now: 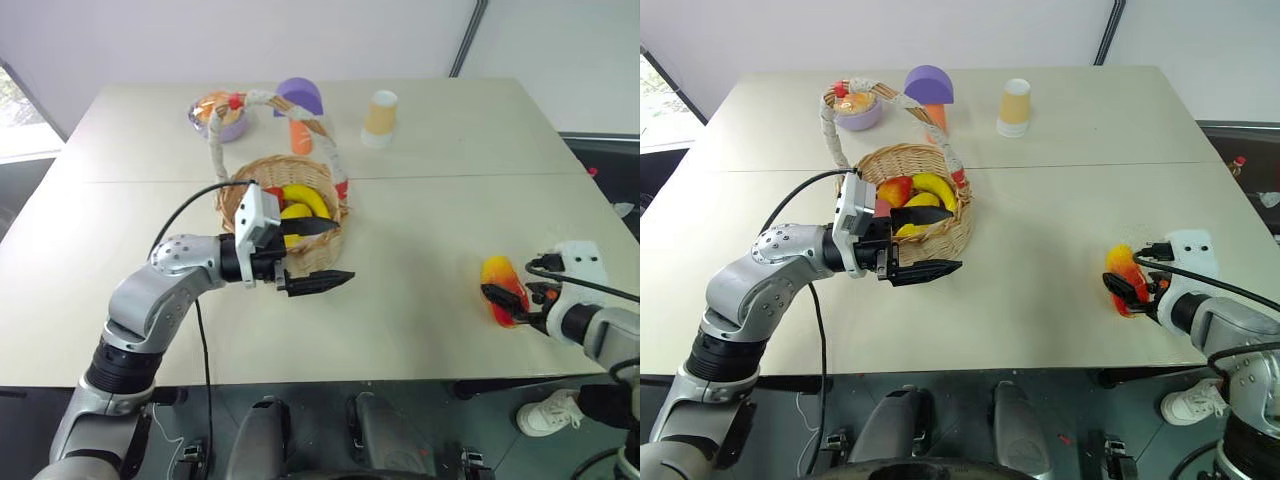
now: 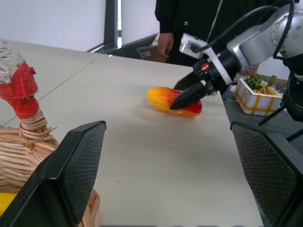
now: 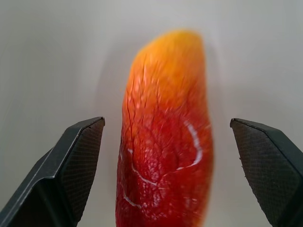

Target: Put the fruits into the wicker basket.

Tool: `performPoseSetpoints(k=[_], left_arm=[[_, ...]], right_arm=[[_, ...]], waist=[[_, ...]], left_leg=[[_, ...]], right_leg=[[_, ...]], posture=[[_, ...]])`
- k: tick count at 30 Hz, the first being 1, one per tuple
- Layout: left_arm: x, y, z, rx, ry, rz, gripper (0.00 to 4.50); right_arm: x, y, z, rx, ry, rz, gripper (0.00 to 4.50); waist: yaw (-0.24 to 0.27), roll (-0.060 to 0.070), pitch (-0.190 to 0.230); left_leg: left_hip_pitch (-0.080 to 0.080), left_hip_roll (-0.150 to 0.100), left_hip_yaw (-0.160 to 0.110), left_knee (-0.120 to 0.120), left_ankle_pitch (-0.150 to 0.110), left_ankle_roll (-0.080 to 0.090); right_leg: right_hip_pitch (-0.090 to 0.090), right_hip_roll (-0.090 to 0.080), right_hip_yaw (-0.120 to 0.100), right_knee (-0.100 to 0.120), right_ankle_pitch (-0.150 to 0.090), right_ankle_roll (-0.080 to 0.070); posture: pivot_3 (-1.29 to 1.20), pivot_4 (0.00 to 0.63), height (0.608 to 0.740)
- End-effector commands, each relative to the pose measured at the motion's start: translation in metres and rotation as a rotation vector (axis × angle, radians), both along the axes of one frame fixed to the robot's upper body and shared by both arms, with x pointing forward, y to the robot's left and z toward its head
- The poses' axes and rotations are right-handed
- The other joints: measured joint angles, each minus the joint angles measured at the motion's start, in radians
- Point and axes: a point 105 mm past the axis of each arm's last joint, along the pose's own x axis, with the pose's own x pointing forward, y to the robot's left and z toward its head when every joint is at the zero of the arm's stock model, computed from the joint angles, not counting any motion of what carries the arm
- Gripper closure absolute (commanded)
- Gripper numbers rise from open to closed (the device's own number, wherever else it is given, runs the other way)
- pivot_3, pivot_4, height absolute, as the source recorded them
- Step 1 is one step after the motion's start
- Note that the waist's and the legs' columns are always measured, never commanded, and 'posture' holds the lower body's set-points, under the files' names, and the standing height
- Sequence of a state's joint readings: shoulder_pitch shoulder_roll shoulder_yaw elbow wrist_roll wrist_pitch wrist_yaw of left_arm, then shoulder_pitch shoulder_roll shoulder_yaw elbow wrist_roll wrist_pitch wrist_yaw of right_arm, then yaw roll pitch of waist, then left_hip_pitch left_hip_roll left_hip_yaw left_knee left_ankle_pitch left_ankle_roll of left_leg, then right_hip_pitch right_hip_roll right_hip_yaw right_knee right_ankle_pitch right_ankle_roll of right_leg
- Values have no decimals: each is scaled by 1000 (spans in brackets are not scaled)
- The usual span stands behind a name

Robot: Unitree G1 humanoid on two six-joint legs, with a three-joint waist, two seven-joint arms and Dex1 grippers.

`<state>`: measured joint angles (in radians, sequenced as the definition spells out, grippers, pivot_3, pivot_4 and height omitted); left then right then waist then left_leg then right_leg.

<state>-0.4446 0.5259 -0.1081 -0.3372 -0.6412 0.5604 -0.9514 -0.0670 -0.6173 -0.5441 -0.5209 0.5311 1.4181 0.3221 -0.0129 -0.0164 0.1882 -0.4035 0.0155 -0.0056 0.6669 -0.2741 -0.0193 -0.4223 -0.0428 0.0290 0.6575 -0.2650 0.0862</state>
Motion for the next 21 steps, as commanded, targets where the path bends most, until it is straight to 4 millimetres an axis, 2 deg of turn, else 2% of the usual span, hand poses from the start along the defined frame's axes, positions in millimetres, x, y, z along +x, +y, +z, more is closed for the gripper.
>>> performPoseSetpoints(k=[1,3,5,8,10,12,13,15,18,21], left_arm=[[-5,1,10,-11,-57,5,0],[-6,3,9,-11,-57,13,0],[-5,6,9,-10,-60,30,0],[1,17,13,-30,-56,86,0],[5,27,16,-45,-50,124,0],[13,48,19,-57,-39,207,0],[17,63,19,-56,-37,262,0],[22,87,19,-41,-37,341,0],[21,118,16,36,-56,431,0],[13,133,20,62,-67,474,0]], right_arm=[[3,-8,5,-47,-20,-21,853],[5,-6,8,-70,-31,9,1906],[9,0,16,-129,-68,74,2687],[15,21,39,-300,-202,270,2776],[14,45,54,-359,-319,450,2776],[3,88,70,-394,-435,730,2776],[-5,112,78,-364,-481,868,2776],[-12,143,90,-299,-550,1022,2776],[6,188,110,-179,-681,1099,2776],[11,238,114,-52,-712,1194,2776]], waist=[[0,0,0],[-2,0,0],[-4,0,0],[-4,1,0],[-5,1,0],[-6,1,0],[-9,1,0],[-15,1,0],[-30,-3,1],[-30,-3,1]], left_leg=[[0,0,0,0,0,0],[0,0,0,0,0,0],[0,0,0,0,0,0],[0,0,0,0,0,0],[0,0,0,0,0,0],[0,1,0,0,0,0],[0,1,0,0,0,0],[2,2,-1,0,0,0],[3,3,-3,0,0,0],[3,4,-3,-1,0,0]], right_leg=[[0,0,0,0,0,0],[0,0,0,0,0,0],[0,0,0,0,0,0],[0,0,0,0,0,0],[0,1,0,0,0,0],[0,1,0,0,0,1],[0,1,0,0,0,1],[0,2,0,0,0,1],[0,2,-1,0,0,0],[0,3,0,1,0,0]], posture=[[0,150,740],[0,150,740],[0,150,740],[0,150,740],[0,150,740],[0,150,740],[0,150,740],[0,150,740],[0,150,740],[0,150,740]])
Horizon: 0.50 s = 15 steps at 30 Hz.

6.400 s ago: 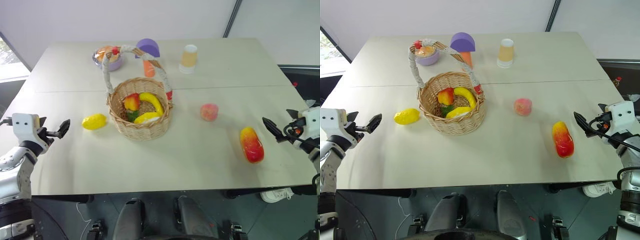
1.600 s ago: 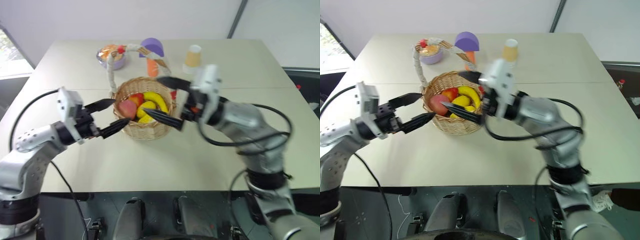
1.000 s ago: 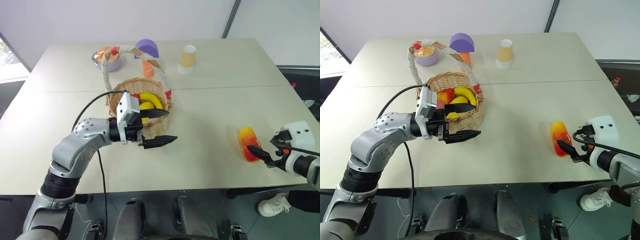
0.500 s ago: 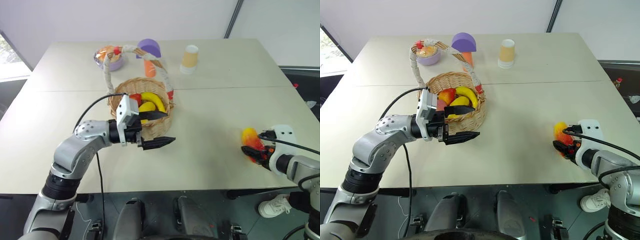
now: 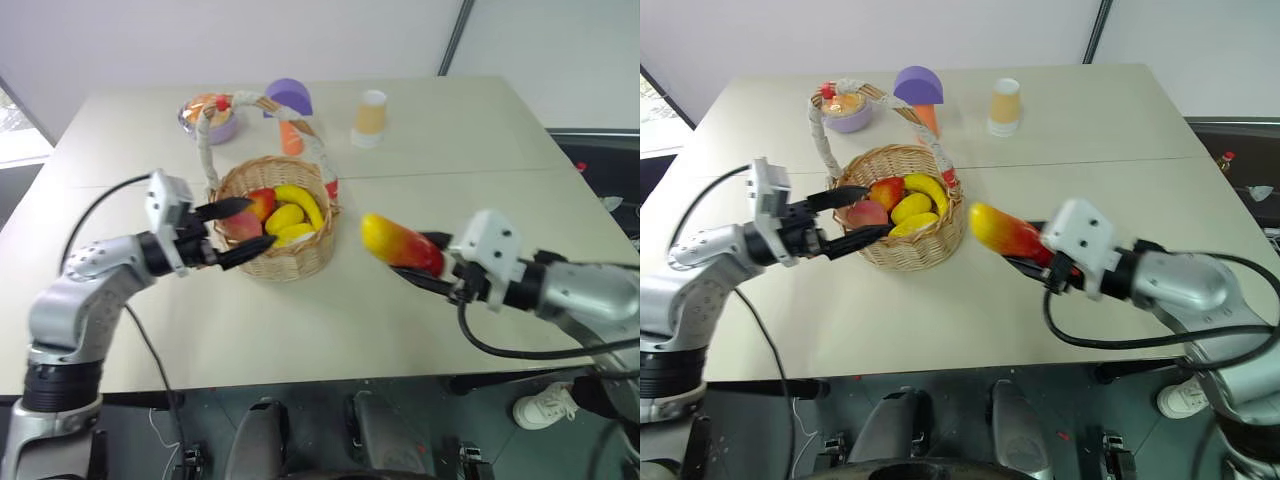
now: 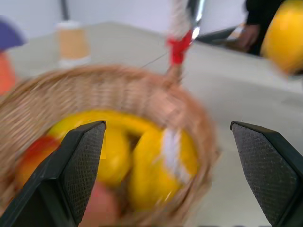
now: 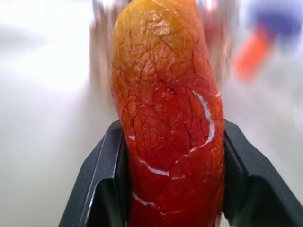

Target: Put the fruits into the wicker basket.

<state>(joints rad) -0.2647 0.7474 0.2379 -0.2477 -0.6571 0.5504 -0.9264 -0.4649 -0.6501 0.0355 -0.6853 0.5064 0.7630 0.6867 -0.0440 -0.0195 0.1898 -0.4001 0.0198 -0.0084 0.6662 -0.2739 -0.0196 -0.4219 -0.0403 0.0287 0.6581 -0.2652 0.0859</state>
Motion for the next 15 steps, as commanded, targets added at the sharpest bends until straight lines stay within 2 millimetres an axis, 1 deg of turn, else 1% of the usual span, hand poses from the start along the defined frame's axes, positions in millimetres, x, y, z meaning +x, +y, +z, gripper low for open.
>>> performPoseSetpoints(k=[1,3,6,9,10,12,13,14,15], left_arm=[[-12,15,18,25,-80,36,0],[-16,19,19,27,-85,57,0],[-22,21,19,25,-89,84,0],[-28,20,18,18,-89,93,0],[-28,19,19,18,-92,97,0],[-29,18,20,15,-96,102,0],[-30,18,20,13,-97,103,0],[-30,17,20,12,-97,102,0],[-30,16,20,11,-97,100,0]], right_arm=[[6,50,-3,20,25,100,2776],[21,71,2,40,20,68,2776],[48,95,9,71,24,-21,2776],[69,102,7,75,28,-107,2776],[73,102,4,73,35,-117,2776],[73,103,2,85,57,-99,2776],[72,103,2,93,59,-83,1731],[69,104,5,99,45,-65,1384],[67,105,7,107,30,-53,808]], waist=[[4,0,0],[11,0,0],[12,-1,0],[17,-1,-1],[22,-1,-1],[27,-1,-1],[27,-1,-1],[26,-1,-1],[25,-1,-1]], left_leg=[[0,1,0,0,0,0],[-5,2,-1,0,0,0],[-8,-2,-1,0,0,-1],[-8,-3,-1,0,1,-1],[-8,-3,-1,0,1,-1],[-8,-4,0,0,1,-1],[-8,-4,0,0,1,-1],[-8,-4,0,0,1,-1],[-8,-4,0,0,1,-1]], right_leg=[[-1,0,-1,1,-1,-1],[-5,-2,-2,1,-1,-2],[-8,-7,-2,3,-1,-2],[-8,-10,-3,3,-1,-2],[-8,-10,-3,3,-1,-2],[-8,-10,-3,3,-1,-2],[-8,-10,-3,3,-1,-2],[-8,-10,-3,3,-1,-2],[-8,-10,-3,3,-1,-2]], posture=[[0,150,740],[0,150,740],[0,150,740],[0,150,740],[0,150,740],[0,150,740],[0,150,740],[0,150,740],[0,150,740]])
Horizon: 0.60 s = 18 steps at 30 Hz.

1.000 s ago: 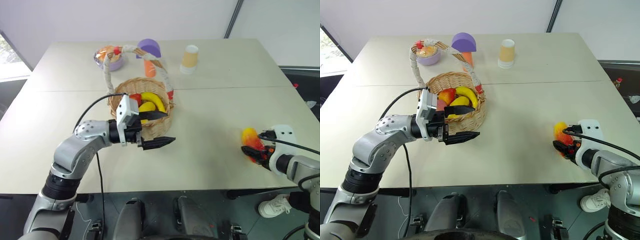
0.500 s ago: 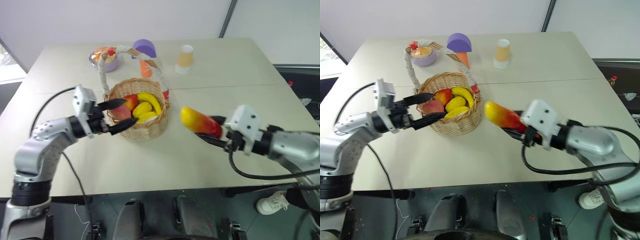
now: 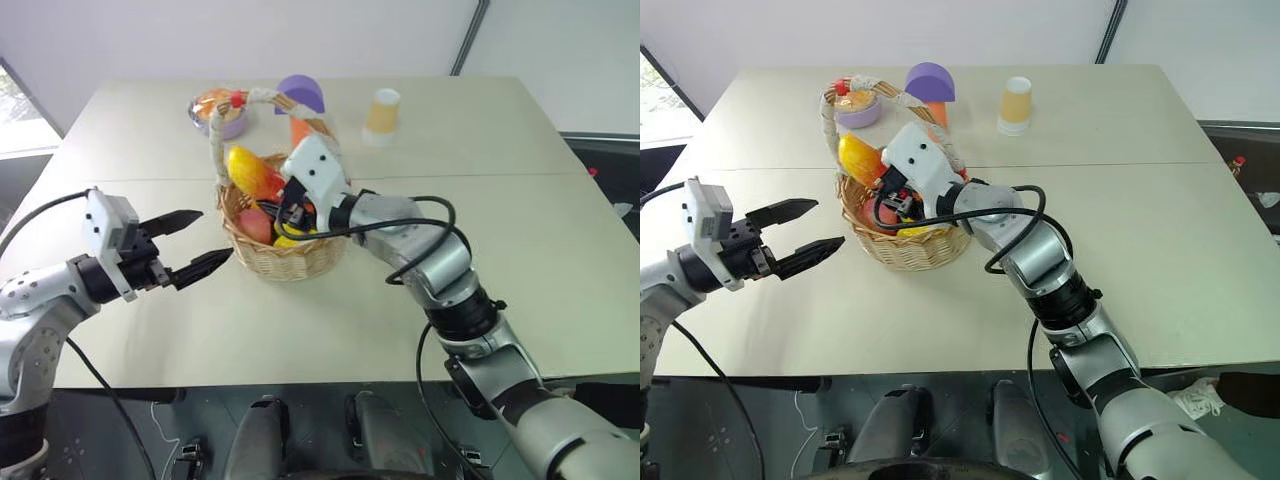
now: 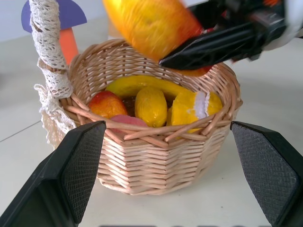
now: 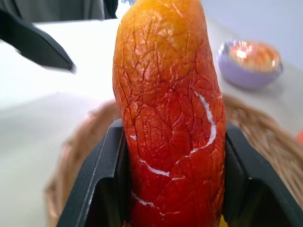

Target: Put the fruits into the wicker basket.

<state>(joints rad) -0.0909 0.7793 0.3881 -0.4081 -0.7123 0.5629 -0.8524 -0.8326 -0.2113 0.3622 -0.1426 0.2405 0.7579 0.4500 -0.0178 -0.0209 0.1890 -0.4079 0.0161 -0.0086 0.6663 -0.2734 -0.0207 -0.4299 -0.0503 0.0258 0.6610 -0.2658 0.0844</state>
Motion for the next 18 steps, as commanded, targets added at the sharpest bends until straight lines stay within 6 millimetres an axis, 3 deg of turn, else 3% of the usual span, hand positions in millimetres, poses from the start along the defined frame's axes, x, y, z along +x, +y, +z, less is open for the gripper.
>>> performPoseSetpoints(k=[1,2,6,8,10,14,18], left_arm=[[-4,-3,13,-6,-53,-9,0],[-3,-5,14,-12,-55,-16,0],[2,-14,16,-41,-64,-43,0],[5,-21,17,-67,-64,-62,0],[6,-26,16,-73,-59,-82,0],[8,-33,13,-90,-42,-111,0],[11,-43,11,-119,-25,-151,0]], right_arm=[[-12,5,24,72,-96,64,329],[-19,5,30,91,-127,89,64],[-56,-7,38,200,-106,258,64],[-79,-24,33,250,-31,354,64],[-89,-41,20,237,40,359,64],[-74,-83,1,188,83,157,64],[-37,-108,3,243,34,-99,64]], waist=[[-2,0,0],[-3,0,0],[-2,0,0],[6,0,0],[5,0,0],[1,0,0],[-7,0,0]], left_leg=[[0,0,0,0,0,0],[0,0,0,0,0,0],[0,0,0,0,0,0],[0,1,-1,0,0,0],[0,0,-3,0,0,1],[1,0,-1,0,0,1],[4,1,1,0,0,1]], right_leg=[[0,0,0,0,0,0],[0,1,0,0,0,0],[0,2,0,1,0,0],[0,2,0,0,0,0],[2,1,-1,0,0,0],[3,1,-1,-2,0,0],[3,6,0,0,0,0]], posture=[[0,150,740],[0,150,740],[0,150,740],[0,150,740],[0,150,740],[0,150,740],[0,150,740]])
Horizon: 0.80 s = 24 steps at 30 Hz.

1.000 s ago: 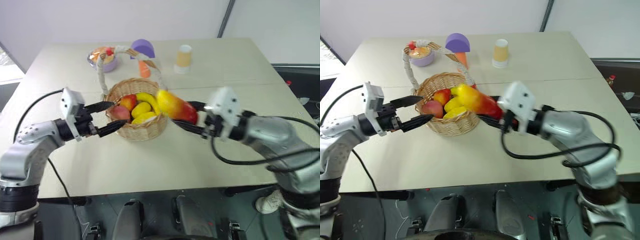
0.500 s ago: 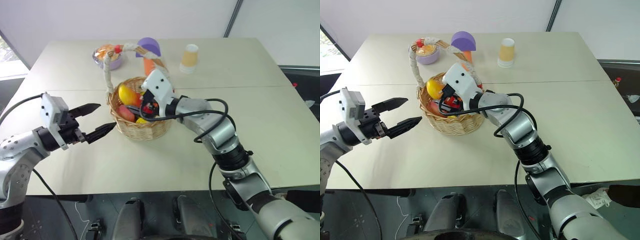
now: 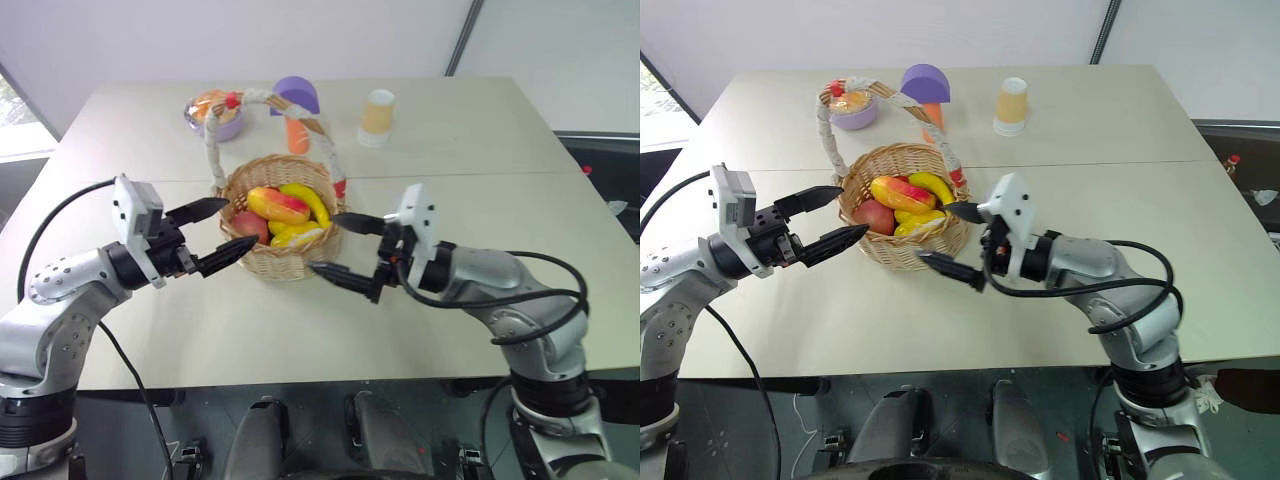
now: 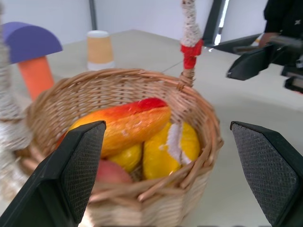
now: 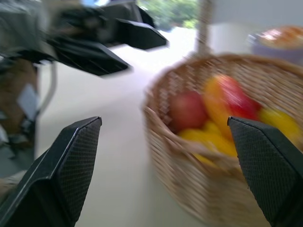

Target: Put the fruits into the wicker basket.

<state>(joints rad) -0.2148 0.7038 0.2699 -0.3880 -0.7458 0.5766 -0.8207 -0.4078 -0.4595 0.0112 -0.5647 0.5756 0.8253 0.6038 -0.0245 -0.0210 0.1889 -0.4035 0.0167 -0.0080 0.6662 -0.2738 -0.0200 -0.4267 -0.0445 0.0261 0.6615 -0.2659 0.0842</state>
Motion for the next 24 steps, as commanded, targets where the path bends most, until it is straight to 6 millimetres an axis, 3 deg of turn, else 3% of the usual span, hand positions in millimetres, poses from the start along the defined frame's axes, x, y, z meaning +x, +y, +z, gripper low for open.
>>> performPoseSetpoints(k=[1,6,9,12,19,24], left_arm=[[1,-11,5,-32,-17,-48,0],[5,-19,6,-54,-24,-60,0],[4,-21,6,-57,-26,-62,0],[0,-21,6,-61,-27,-54,0],[-3,-23,3,-68,-19,-50,0],[-2,-25,4,-73,-20,-57,0]], right_arm=[[29,-10,15,71,-74,-178,64],[58,11,11,118,-114,-230,64],[76,13,12,160,-129,-294,64],[77,17,13,191,-127,-269,962],[69,15,12,192,-140,-238,4431],[69,-20,26,213,-210,-380,4431]], waist=[[-1,0,0],[-8,0,0],[-13,0,0],[-10,0,0],[-11,0,0],[-10,0,0]], left_leg=[[1,0,0,0,0,0],[0,1,1,0,0,0],[0,0,0,0,0,0],[-1,0,-1,0,0,-1],[-1,0,-1,0,0,-1],[-1,0,-1,0,0,0]], right_leg=[[0,1,0,1,0,0],[0,3,0,2,-1,-1],[-1,0,1,2,-1,-1],[-1,-2,0,2,0,-1],[-1,-2,0,2,0,-1],[-1,-2,0,2,0,-1]], posture=[[0,150,740],[0,150,740],[0,150,740],[0,150,740],[0,150,740],[0,150,740]])
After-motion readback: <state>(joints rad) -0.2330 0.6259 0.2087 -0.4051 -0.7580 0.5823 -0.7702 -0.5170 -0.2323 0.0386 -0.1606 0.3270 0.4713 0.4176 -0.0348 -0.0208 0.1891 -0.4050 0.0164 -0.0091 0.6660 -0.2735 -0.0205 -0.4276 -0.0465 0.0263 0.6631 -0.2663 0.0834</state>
